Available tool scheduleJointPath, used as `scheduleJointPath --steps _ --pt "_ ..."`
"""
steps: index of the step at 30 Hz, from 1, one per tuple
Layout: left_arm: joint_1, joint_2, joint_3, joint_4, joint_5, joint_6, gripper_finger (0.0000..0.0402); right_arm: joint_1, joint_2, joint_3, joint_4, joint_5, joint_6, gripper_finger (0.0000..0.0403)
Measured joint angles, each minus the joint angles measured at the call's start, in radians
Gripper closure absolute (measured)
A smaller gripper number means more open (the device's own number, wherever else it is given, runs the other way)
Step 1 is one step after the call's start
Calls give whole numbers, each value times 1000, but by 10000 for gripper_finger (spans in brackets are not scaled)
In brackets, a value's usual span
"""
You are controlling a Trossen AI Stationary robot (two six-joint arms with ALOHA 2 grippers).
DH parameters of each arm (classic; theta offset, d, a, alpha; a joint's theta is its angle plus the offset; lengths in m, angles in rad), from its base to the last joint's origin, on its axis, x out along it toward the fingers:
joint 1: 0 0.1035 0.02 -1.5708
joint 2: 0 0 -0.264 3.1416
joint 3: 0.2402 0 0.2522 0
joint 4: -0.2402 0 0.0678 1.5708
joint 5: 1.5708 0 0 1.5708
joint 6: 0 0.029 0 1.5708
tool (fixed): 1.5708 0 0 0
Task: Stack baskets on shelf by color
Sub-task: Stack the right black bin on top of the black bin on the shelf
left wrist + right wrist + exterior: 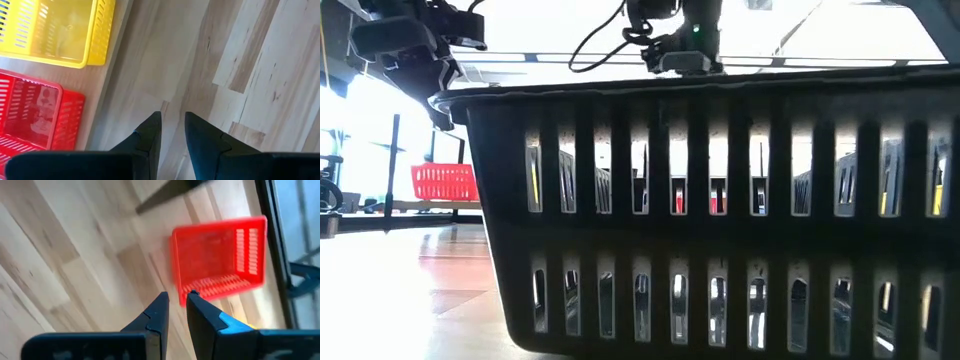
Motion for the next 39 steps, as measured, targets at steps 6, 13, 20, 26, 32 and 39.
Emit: scheduleJointPath --steps 6,13,20,26,32,39 --pt "0 0 0 0 1 -14 326 103 0 0 -111 63 62 347" --pt "0 0 0 0 2 -26 326 217 0 0 -122 70 63 347" --pt "0 0 0 0 58 -27 326 322 0 0 -109 68 159 347" --pt "0 0 0 0 59 -27 325 410 0 0 -9 -37 194 347" --pt "0 0 0 0 90 -36 325 483 0 0 140 -137 203 347" --pt "0 0 0 0 112 -82 325 571 3 0 257 -163 234 347"
